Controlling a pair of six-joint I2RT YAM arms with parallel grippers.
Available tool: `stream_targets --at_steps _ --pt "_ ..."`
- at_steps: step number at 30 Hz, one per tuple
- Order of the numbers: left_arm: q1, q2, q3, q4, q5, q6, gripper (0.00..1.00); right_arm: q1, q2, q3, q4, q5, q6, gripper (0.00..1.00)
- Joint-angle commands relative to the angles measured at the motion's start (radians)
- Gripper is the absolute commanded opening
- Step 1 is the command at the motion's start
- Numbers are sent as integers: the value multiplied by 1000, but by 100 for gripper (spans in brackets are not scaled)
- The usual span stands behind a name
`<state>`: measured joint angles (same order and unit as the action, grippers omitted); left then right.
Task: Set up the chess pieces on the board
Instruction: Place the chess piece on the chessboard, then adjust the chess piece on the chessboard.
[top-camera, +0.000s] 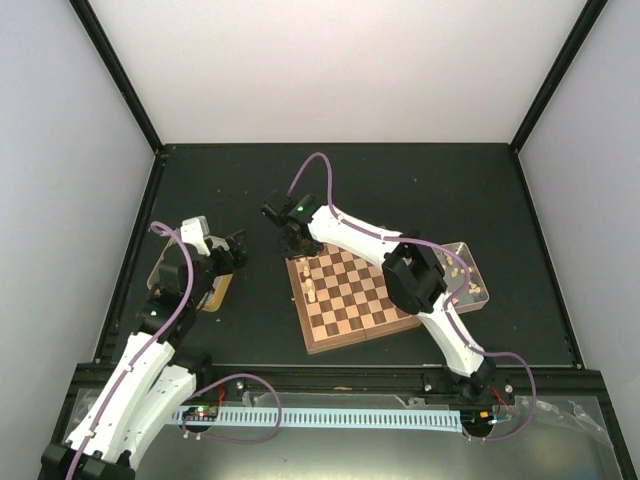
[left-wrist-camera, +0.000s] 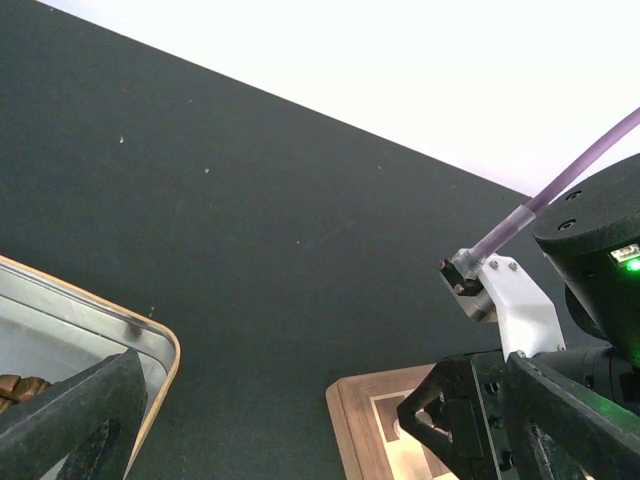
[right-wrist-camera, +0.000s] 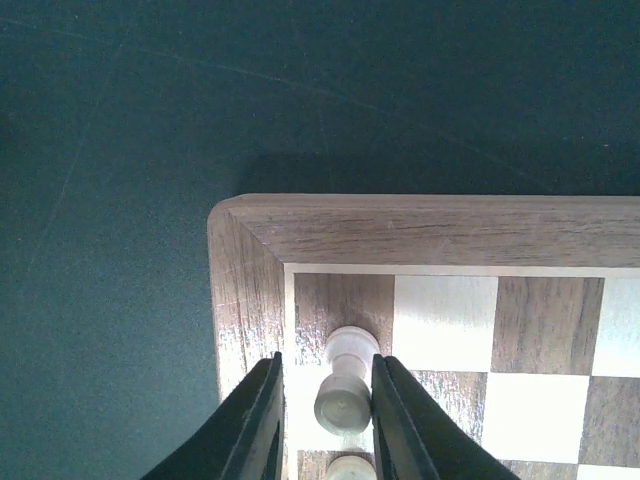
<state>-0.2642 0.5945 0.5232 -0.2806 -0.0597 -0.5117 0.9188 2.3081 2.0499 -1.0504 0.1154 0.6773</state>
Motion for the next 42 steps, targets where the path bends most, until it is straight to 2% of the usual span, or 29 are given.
stream_targets --at_steps 1,6,14,20,29,42 --pt "-1 -18 6 8 5 9 98 -3 14 -3 14 -7 19 23" --pt "-1 -19 4 8 5 10 98 -3 25 3 24 -6 15 18" --pt "-1 -16 6 8 3 10 98 -3 36 17 16 17 11 17" --pt "-2 -15 8 7 4 10 98 -3 24 30 8 60 1 23" --pt "-1 -14 10 6 14 12 98 -3 -33 36 28 31 -29 30" --pt "-1 -16 11 11 18 11 98 23 -207 -245 72 -62 -94 36"
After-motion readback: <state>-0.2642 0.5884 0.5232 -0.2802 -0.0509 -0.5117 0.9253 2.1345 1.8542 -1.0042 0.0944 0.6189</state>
